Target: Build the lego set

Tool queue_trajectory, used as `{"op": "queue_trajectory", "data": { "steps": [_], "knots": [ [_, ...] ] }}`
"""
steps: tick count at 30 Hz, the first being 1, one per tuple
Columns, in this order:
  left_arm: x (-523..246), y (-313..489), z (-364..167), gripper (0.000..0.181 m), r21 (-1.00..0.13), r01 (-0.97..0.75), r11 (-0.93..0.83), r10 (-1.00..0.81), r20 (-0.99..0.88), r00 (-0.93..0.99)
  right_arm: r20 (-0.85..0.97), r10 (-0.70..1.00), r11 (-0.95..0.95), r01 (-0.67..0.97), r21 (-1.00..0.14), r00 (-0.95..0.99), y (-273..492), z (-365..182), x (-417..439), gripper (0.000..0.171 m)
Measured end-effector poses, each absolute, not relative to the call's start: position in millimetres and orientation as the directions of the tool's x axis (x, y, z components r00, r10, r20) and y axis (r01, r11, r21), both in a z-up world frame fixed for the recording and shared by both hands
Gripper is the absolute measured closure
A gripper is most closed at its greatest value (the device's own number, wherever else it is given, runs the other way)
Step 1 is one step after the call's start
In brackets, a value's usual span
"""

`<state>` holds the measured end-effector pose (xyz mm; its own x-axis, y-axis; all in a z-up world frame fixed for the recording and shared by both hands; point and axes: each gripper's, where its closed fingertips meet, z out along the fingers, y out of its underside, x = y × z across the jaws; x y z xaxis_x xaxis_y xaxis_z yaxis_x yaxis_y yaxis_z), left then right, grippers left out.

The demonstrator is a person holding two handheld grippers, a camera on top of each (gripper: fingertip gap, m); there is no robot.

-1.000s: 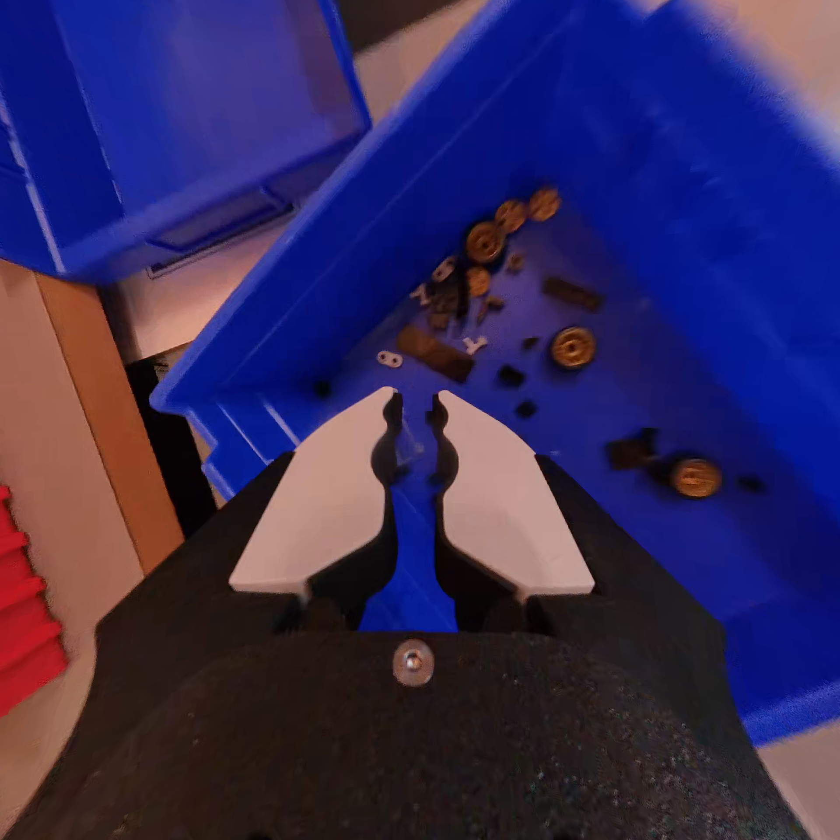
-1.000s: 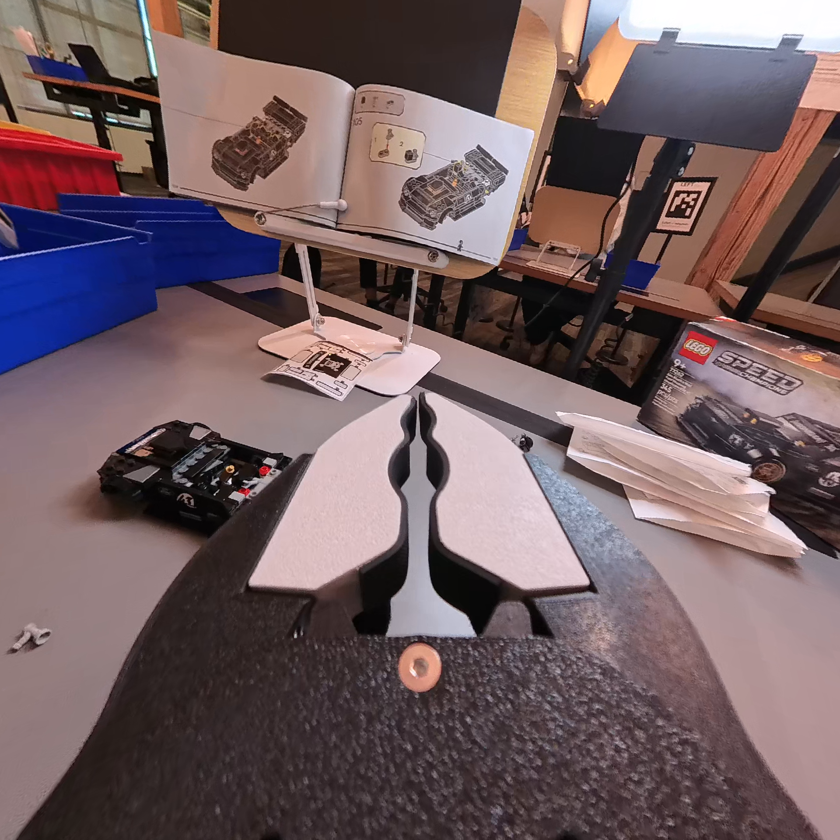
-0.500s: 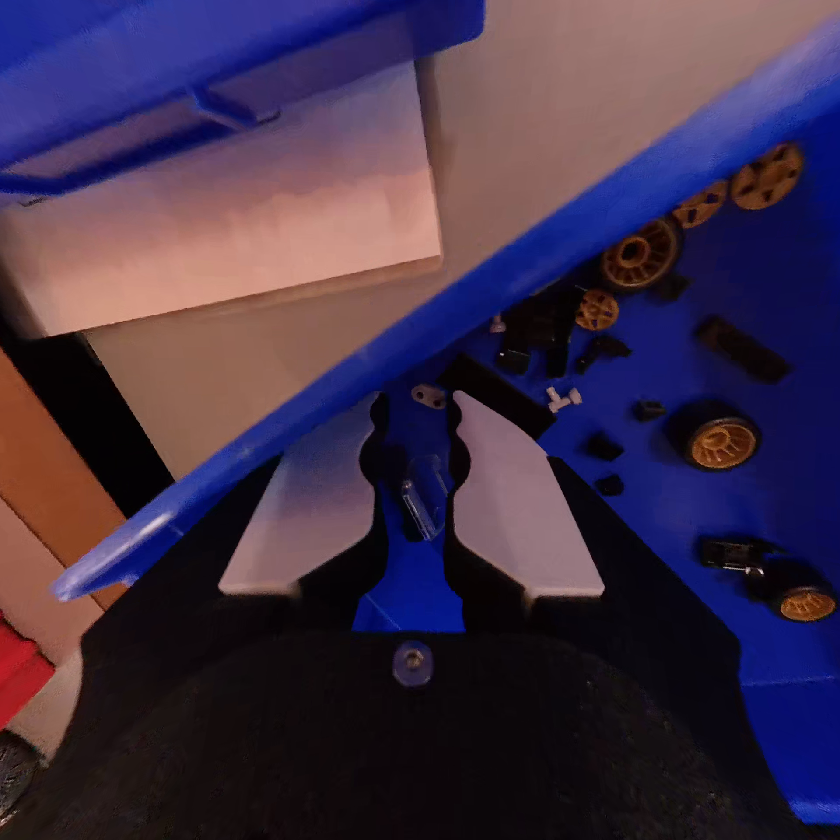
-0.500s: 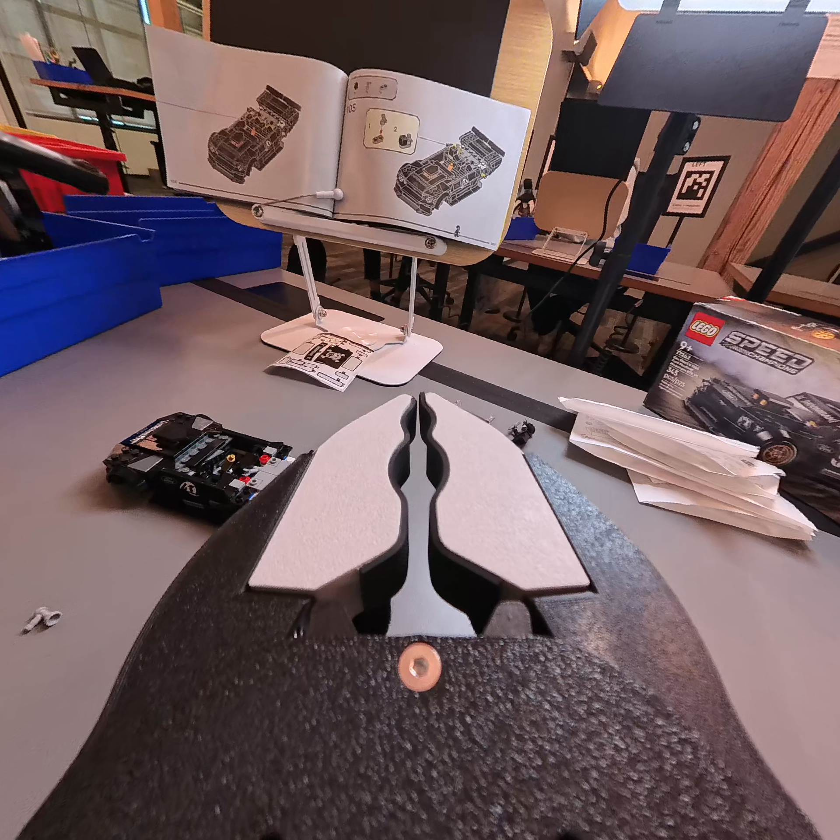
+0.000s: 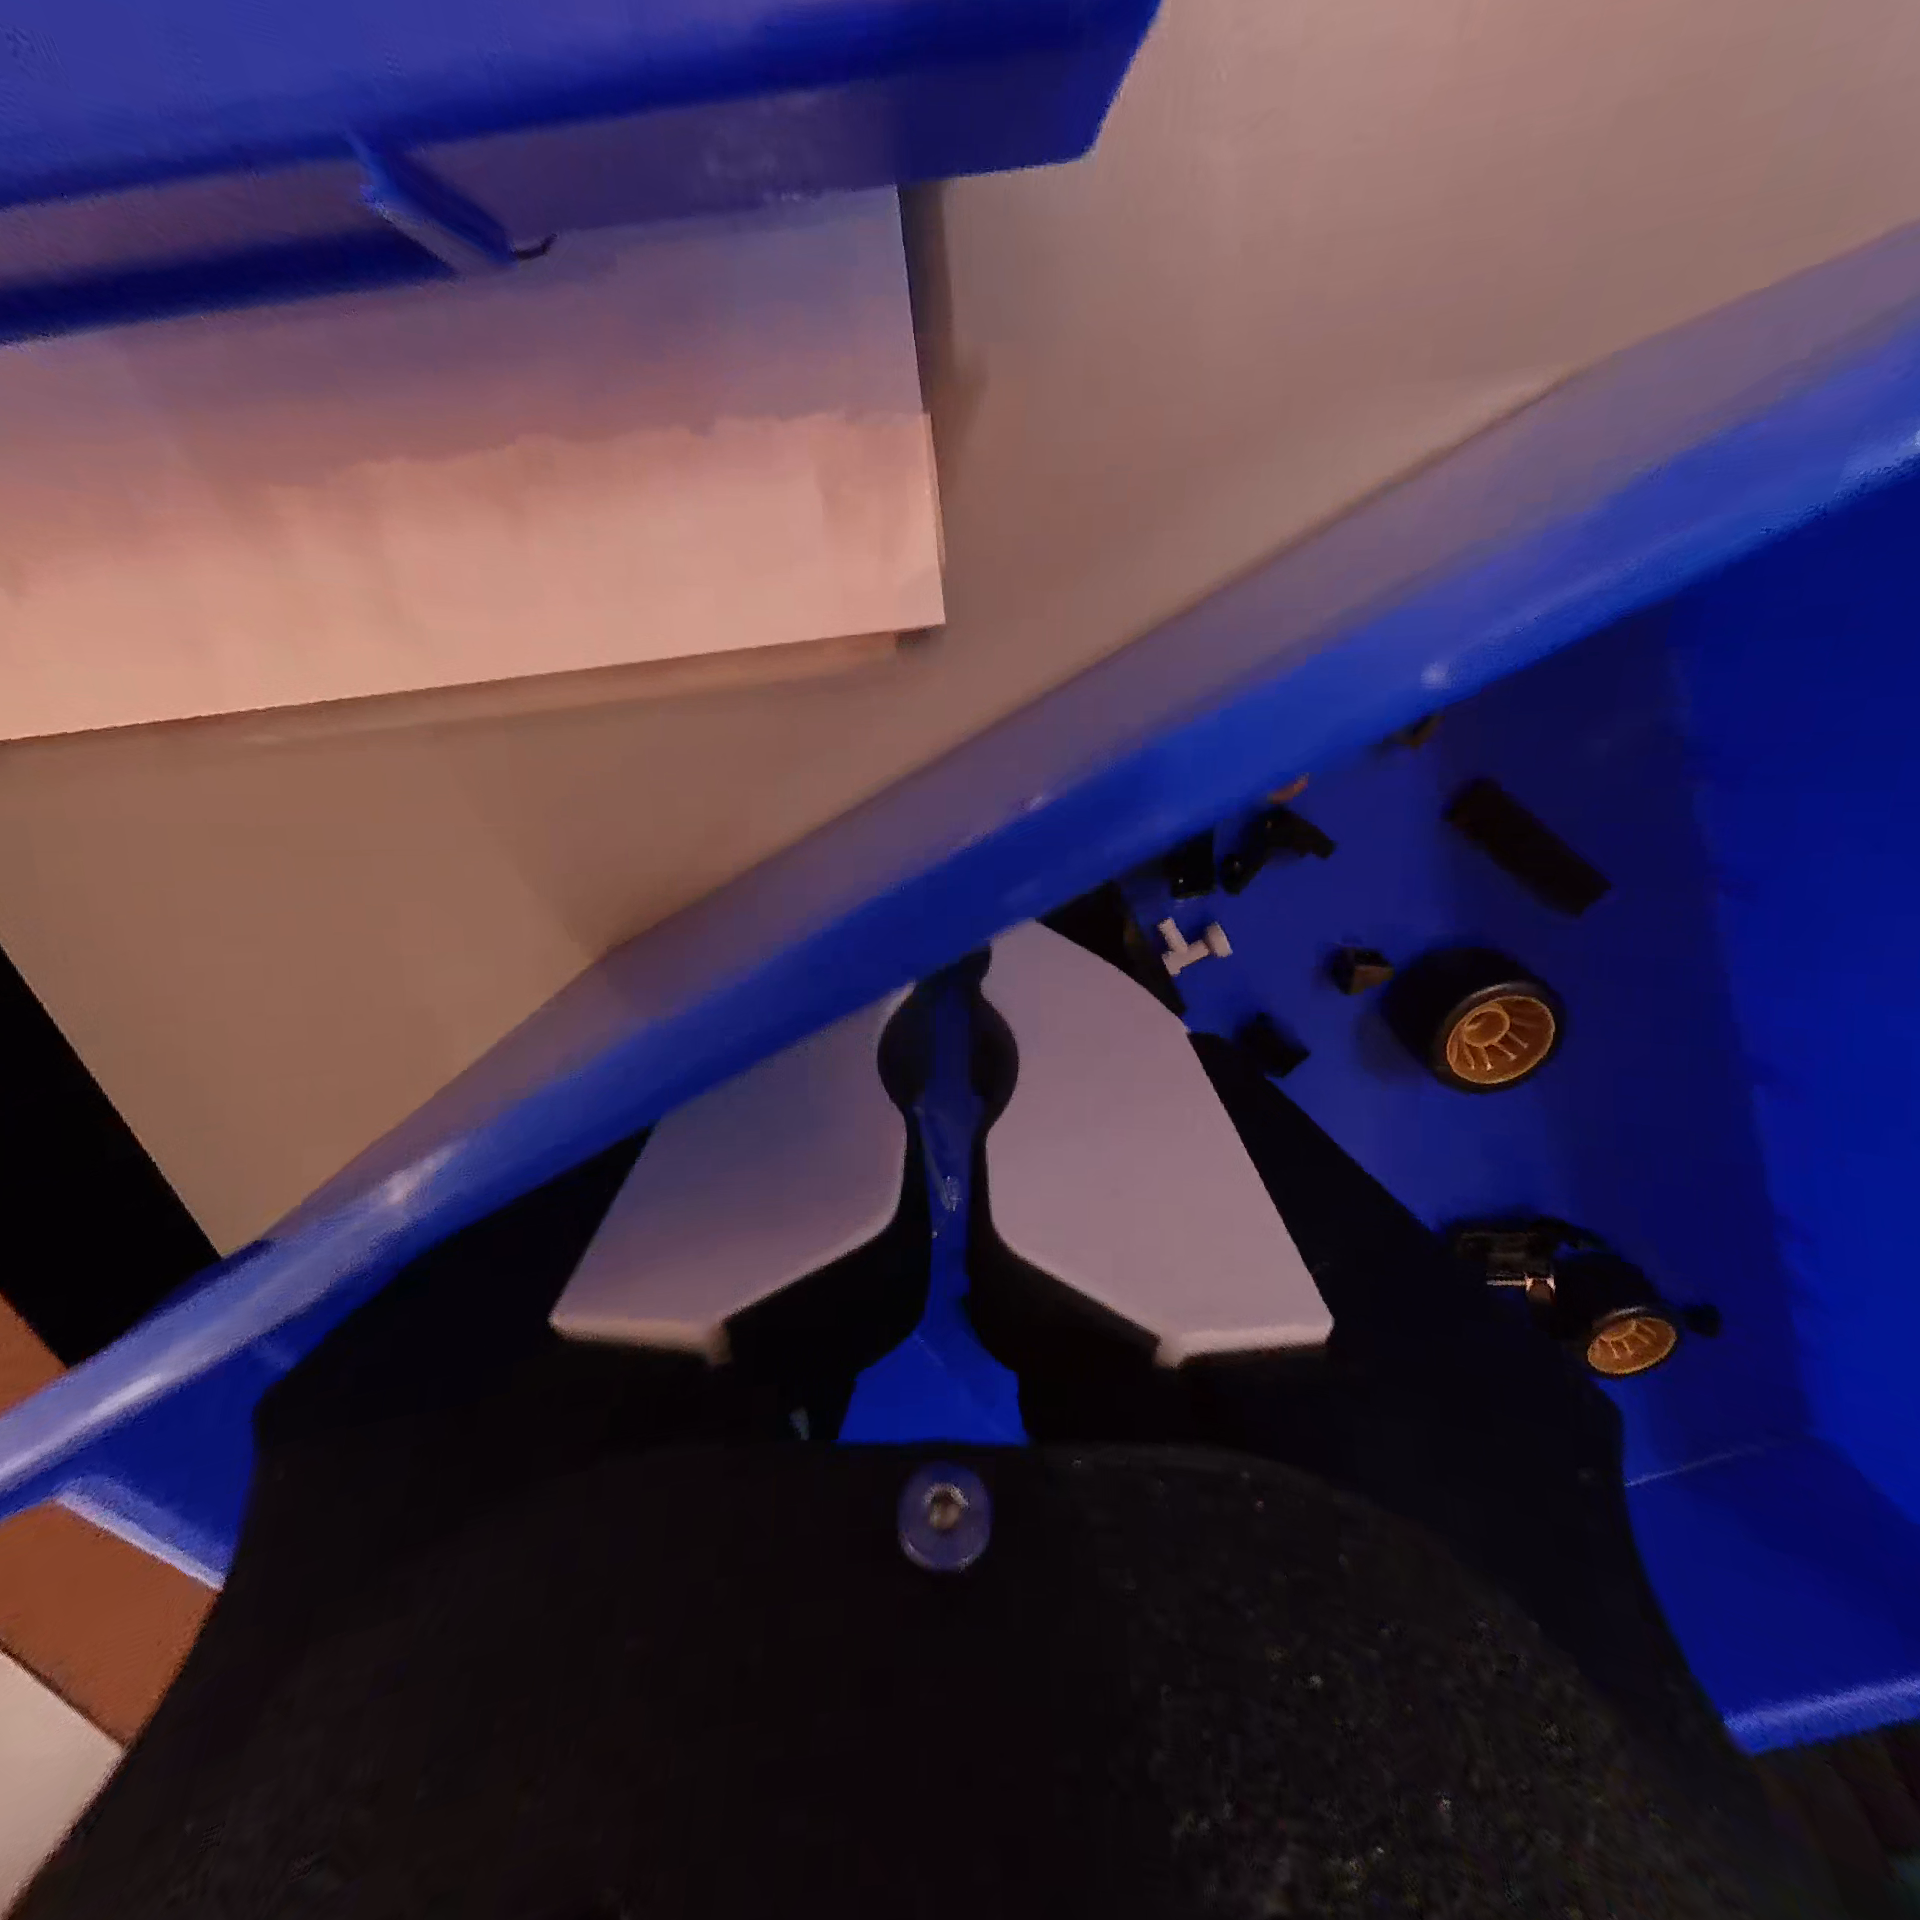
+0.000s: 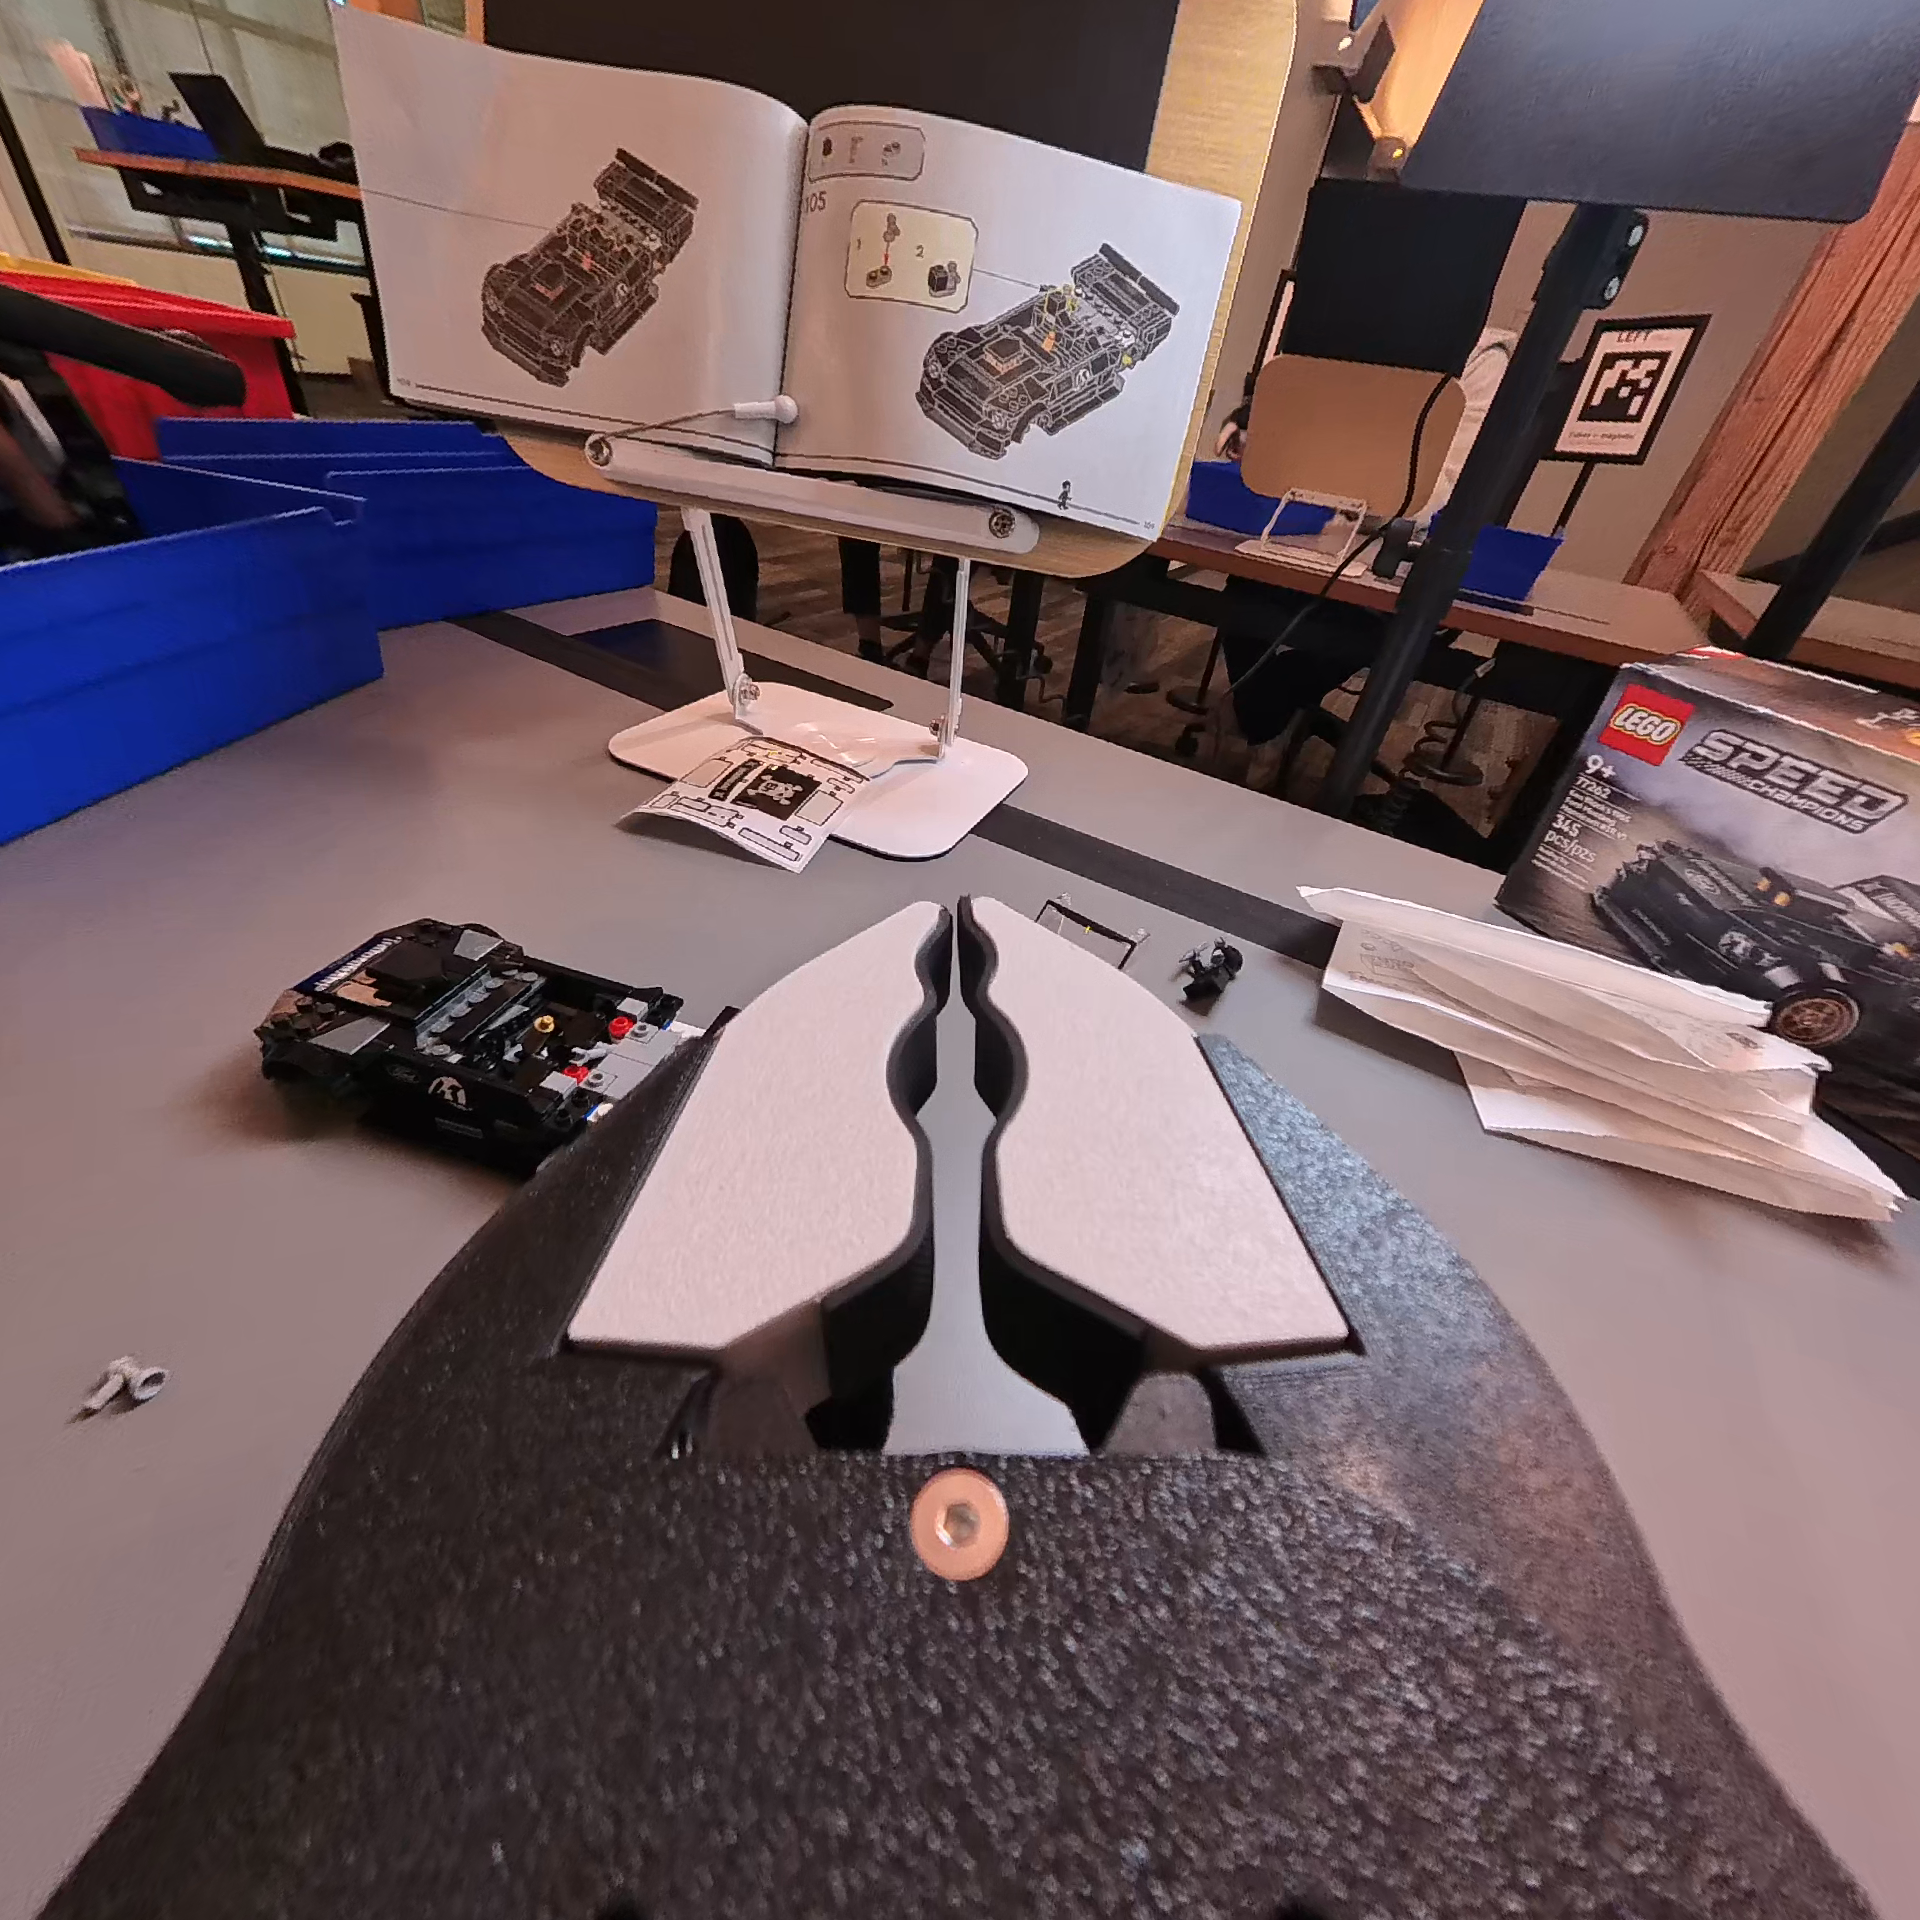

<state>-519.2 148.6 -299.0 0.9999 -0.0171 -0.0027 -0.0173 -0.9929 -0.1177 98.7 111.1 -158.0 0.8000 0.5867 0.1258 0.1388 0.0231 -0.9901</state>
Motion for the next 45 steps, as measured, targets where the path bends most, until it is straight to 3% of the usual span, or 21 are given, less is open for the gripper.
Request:
{"op": "queue_trajectory", "data": {
  "steps": [2,8,13,19,25,28,30,33,37,42,45],
  "knots": [
    [-515.6,142.0,-298.7,0.176,-0.082,-0.05,-0.995,-0.05,-0.001,0.999,0.126,0.584,0.024,0.138,-0.99,0.802,110.3,-157.7,99.9,0.17],
    [-494.6,124.7,-285.0,0.164,-0.075,-0.21,-0.975,-0.214,0.048,0.976,0.113,0.588,0.011,0.132,-0.991,0.801,109.2,-160.6,101.6,0.17],
    [-495.9,113.8,-291.0,0.15,-0.033,-0.225,-0.974,-0.226,0.048,0.973,0.121,0.593,0.019,0.137,-0.99,0.796,107.6,-159.7,99.4,0.17],
    [-497.3,115.5,-297.7,0.164,-0.025,-0.217,-0.976,-0.218,0.038,0.975,0.123,0.584,0.02,0.137,-0.99,0.803,106.2,-159.2,102.0,0.17],
    [-497.0,109.4,-296.8,0.165,-0.004,-0.227,-0.974,-0.227,0.023,0.974,0.124,0.582,0.024,0.135,-0.991,0.803,104.1,-158.3,103.0,0.17],
    [-490.6,110.7,-281.5,0.165,-0.057,-0.246,-0.968,-0.247,0.015,0.969,0.127,0.583,0.034,0.132,-0.991,0.802,102.6,-155.8,102.8,0.17],
    [-476.1,117.0,-253.0,0.165,-0.153,-0.308,-0.939,-0.306,-0.036,0.951,0.133,0.581,0.04,0.135,-0.99,0.803,101.4,-155.2,103.4,0.17],
    [-421.8,117.3,-198.0,0.165,-0.29,-0.477,-0.83,-0.451,-0.155,0.879,0.132,0.582,0.041,0.133,-0.99,0.802,100.8,-155.6,103.3,0.17],
    [-270.9,79.4,-161.3,0.165,-0.407,-0.725,-0.555,-0.732,-0.176,0.658,0.14,0.589,0.047,0.139,-0.989,0.796,99.6,-155.6,99.1,0.17],
    [-115.5,7.1,-223.0,0.166,-0.377,-0.887,-0.268,-0.947,-0.069,0.315,0.167,0.584,0.071,0.155,-0.985,0.794,95.2,-153.0,97.1,0.17],
    [-80.7,-15.5,-270.1,0.166,-0.323,-0.925,-0.201,-0.978,0.011,0.209,0.172,0.578,0.081,0.153,-0.985,0.798,94.0,-150.7,98.3,0.17]
  ]
}}
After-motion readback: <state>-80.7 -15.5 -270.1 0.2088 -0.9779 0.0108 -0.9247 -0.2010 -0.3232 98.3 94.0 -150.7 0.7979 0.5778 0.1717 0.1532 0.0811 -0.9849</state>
